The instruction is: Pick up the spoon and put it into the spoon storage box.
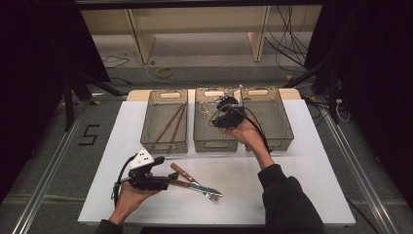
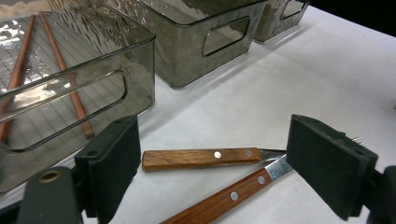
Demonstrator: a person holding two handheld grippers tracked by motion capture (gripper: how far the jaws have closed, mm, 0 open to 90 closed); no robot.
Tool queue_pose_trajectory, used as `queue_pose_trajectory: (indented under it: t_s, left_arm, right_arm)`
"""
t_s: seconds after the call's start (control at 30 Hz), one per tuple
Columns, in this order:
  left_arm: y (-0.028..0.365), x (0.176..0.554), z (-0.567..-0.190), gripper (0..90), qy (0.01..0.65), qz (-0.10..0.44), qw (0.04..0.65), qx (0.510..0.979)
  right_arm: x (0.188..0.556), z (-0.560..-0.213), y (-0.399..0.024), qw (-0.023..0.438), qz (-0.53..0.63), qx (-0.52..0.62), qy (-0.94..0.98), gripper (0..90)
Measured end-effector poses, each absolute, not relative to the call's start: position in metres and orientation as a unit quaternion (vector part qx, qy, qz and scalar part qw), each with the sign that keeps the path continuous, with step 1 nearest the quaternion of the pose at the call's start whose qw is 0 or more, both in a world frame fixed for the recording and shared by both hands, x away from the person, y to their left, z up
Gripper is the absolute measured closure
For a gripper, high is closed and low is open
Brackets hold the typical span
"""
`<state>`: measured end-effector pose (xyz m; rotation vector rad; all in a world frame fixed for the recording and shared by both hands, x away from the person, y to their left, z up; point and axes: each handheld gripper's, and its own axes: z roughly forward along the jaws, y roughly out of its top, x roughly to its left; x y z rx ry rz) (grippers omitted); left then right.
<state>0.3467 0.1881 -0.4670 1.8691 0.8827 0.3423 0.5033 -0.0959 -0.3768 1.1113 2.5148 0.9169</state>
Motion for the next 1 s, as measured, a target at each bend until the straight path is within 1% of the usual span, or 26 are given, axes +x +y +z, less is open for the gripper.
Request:
queue_pose_trajectory:
  t_s: [0.33, 1.0]
  left_arm:
    - [0.189, 0.347, -0.467, 17.2, 0.365, 0.142, 0.501, 0.772]
    - [0.19, 0.348, -0.467, 17.2, 0.368, 0.141, 0.499, 0.772]
  right_arm:
    - [0.515, -0.385, -0.09, 0.119, 0.303, 0.394, 0.86, 78.0]
    - [0.525, -0.402, -0.083, 0.106, 0.287, 0.413, 0.858, 77.7]
